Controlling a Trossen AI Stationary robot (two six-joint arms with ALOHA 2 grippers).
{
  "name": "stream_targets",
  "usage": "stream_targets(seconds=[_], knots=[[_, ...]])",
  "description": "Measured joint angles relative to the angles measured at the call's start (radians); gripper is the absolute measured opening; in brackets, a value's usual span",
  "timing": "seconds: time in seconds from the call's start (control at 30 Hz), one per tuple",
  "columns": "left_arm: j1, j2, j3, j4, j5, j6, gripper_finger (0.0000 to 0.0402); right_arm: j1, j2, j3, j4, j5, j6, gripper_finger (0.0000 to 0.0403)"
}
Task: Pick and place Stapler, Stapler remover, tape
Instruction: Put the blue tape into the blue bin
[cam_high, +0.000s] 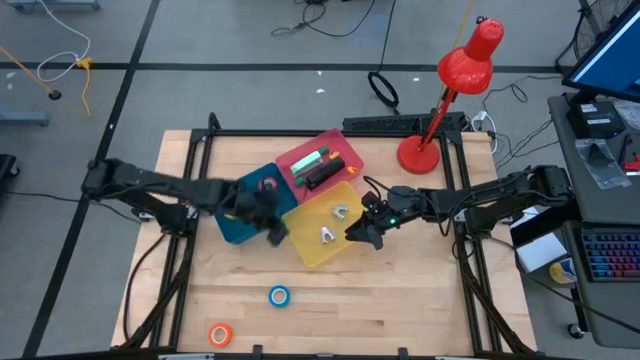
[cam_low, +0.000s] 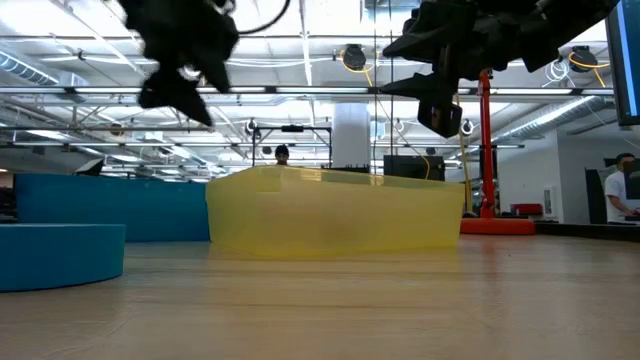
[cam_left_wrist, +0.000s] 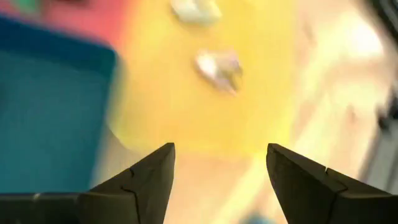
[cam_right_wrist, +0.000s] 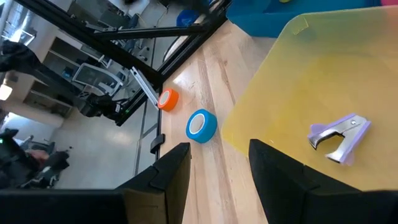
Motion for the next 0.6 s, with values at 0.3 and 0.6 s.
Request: stream_targets(seconds=[0.3, 0.6], knots=[[-0.307, 0.073, 0.0, 0.038, 0.008, -0.301, 0.0253, 0.0, 0.0, 0.0, 0.014, 0.0, -0.008, 0.0157], [-0.431, 0.254, -0.001, 0.067, 0.089, -0.568, 0.0253, 0.0, 0.0, 0.0, 0.017, 0.0, -0.027, 0.0157]])
